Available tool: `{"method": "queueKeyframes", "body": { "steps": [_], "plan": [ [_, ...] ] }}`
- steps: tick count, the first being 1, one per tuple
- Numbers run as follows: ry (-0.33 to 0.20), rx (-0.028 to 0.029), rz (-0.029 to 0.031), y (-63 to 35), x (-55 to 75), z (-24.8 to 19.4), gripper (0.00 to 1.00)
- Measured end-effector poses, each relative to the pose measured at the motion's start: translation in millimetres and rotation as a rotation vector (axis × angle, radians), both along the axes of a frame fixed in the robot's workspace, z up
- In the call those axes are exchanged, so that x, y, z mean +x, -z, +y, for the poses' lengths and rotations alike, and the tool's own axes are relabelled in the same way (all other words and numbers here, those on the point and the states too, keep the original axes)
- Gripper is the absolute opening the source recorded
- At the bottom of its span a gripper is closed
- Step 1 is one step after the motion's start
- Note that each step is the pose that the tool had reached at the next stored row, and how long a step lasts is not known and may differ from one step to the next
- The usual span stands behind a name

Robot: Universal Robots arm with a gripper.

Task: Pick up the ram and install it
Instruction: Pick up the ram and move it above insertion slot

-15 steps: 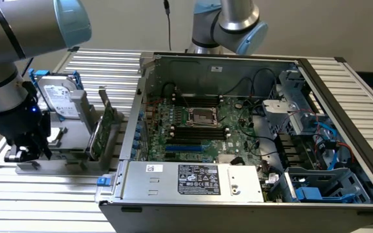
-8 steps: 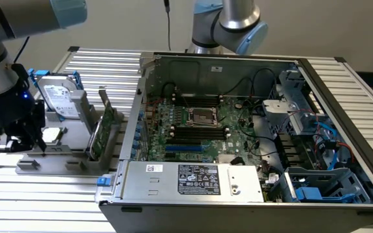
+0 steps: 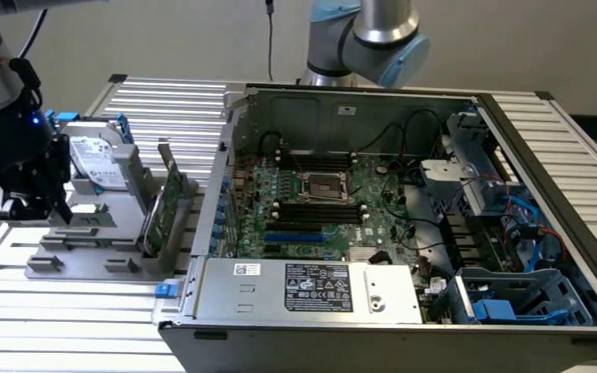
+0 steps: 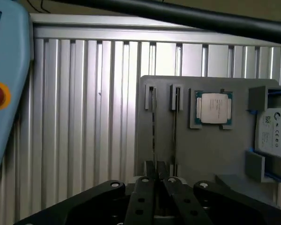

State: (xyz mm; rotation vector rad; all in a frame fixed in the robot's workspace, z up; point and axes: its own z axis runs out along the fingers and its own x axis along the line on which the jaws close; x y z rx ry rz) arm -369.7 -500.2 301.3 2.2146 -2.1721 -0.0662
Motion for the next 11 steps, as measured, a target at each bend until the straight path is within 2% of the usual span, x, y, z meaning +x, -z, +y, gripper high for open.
{"method": "queueKeyframes", "body": {
  "steps": [1,2,4,5,11],
  "plan": [
    [0.0,0.0001,-0.0001,-4.5,3.1,0.2,0.14],
    [0.0,-0.0003,0.0001,-13.6,9.6,0.8,0.14],
    [0.0,-0.0007,0.0004,-22.7,16.8,1.5,0.14],
    [0.0,-0.0008,0.0002,-31.9,24.5,2.5,0.14],
    [0.0,-0.0013,0.0001,-59.1,47.3,5.5,0.14]
  ]
}}
